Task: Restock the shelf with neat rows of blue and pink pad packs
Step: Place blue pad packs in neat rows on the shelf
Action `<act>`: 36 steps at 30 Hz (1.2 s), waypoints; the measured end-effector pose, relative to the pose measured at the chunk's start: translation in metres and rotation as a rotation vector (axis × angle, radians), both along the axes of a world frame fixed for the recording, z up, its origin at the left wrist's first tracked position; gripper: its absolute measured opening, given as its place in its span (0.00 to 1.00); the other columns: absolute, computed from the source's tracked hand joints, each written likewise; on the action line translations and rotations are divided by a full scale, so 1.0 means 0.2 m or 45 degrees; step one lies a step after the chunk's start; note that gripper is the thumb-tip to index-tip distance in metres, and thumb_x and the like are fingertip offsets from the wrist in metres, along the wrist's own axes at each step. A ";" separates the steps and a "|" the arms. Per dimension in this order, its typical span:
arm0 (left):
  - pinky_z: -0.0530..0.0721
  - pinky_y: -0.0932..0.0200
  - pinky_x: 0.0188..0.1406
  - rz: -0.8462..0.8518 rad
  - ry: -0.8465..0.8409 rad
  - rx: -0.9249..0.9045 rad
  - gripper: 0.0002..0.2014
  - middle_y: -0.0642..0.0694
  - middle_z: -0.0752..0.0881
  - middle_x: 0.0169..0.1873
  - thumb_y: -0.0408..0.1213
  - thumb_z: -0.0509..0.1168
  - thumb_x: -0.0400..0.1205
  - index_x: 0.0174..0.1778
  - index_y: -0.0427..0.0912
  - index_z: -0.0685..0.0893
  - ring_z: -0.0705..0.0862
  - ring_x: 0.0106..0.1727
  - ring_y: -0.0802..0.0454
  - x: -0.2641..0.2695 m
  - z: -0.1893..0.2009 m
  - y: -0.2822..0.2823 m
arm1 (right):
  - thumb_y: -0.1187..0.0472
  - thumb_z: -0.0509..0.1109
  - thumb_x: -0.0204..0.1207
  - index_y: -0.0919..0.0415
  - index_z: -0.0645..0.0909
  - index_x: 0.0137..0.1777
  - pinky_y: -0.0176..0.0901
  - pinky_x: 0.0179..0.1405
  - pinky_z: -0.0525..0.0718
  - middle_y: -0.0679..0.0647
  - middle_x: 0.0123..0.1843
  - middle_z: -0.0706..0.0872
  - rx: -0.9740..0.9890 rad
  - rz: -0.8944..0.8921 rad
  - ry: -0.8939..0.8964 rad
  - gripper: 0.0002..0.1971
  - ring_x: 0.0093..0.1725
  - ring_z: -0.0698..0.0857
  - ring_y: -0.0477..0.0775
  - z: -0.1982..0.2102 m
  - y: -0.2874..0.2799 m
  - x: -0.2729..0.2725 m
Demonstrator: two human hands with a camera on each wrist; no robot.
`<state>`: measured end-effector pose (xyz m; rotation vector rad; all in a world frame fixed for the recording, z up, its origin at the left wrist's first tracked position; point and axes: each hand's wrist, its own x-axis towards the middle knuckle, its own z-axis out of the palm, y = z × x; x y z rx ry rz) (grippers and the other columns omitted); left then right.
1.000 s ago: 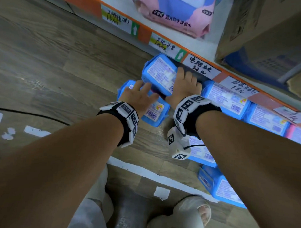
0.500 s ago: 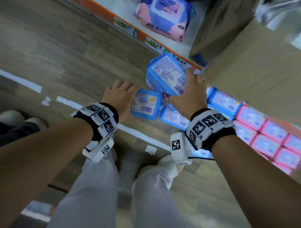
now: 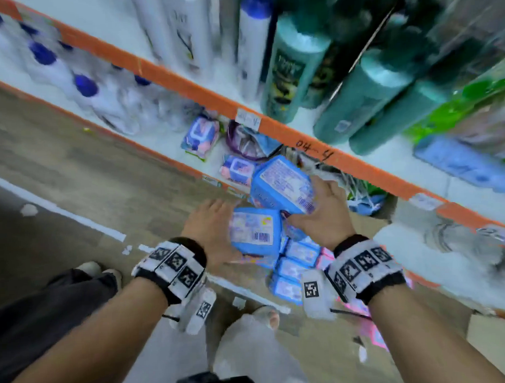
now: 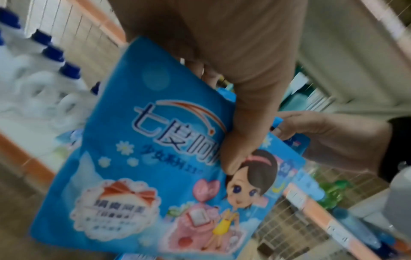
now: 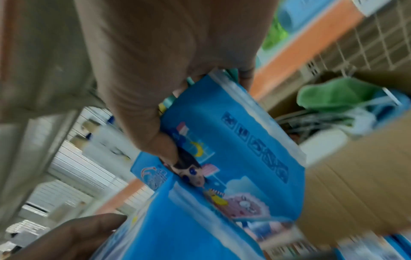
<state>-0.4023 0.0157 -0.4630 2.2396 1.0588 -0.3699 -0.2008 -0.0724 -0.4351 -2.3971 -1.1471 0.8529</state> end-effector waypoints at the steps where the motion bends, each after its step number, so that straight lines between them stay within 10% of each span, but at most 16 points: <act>1: 0.69 0.51 0.68 -0.040 -0.042 0.031 0.47 0.47 0.73 0.68 0.52 0.77 0.63 0.77 0.48 0.63 0.69 0.69 0.45 0.02 0.14 0.01 | 0.56 0.81 0.56 0.56 0.66 0.76 0.45 0.65 0.67 0.60 0.64 0.72 0.070 0.006 -0.018 0.46 0.68 0.68 0.60 0.13 -0.01 0.03; 10: 0.77 0.55 0.60 -0.096 -0.580 0.279 0.44 0.46 0.82 0.59 0.50 0.76 0.54 0.70 0.49 0.74 0.80 0.58 0.48 0.14 1.16 0.10 | 0.52 0.80 0.58 0.55 0.63 0.78 0.33 0.53 0.61 0.53 0.60 0.70 0.444 0.243 -0.233 0.48 0.66 0.67 0.53 1.12 0.02 0.27; 20: 0.64 0.63 0.68 -0.333 -0.727 0.654 0.45 0.51 0.75 0.67 0.57 0.71 0.55 0.72 0.50 0.73 0.70 0.68 0.51 0.32 1.79 0.44 | 0.55 0.81 0.60 0.55 0.63 0.78 0.36 0.62 0.63 0.56 0.64 0.72 0.679 0.282 -0.521 0.47 0.67 0.67 0.55 1.84 0.35 0.41; 26: 0.68 0.55 0.68 -0.358 -0.655 0.759 0.45 0.53 0.74 0.67 0.57 0.75 0.58 0.73 0.54 0.70 0.69 0.68 0.49 0.52 1.93 0.79 | 0.54 0.82 0.59 0.60 0.68 0.75 0.45 0.67 0.68 0.62 0.65 0.75 0.676 0.055 -0.659 0.43 0.68 0.71 0.62 1.96 0.65 0.52; 36: 0.66 0.40 0.73 -0.515 -0.394 0.826 0.45 0.49 0.63 0.76 0.64 0.70 0.66 0.77 0.56 0.59 0.60 0.76 0.46 0.70 1.88 0.99 | 0.63 0.70 0.75 0.68 0.75 0.65 0.43 0.48 0.79 0.61 0.56 0.82 0.370 -0.051 -0.336 0.20 0.47 0.81 0.54 1.88 0.94 0.79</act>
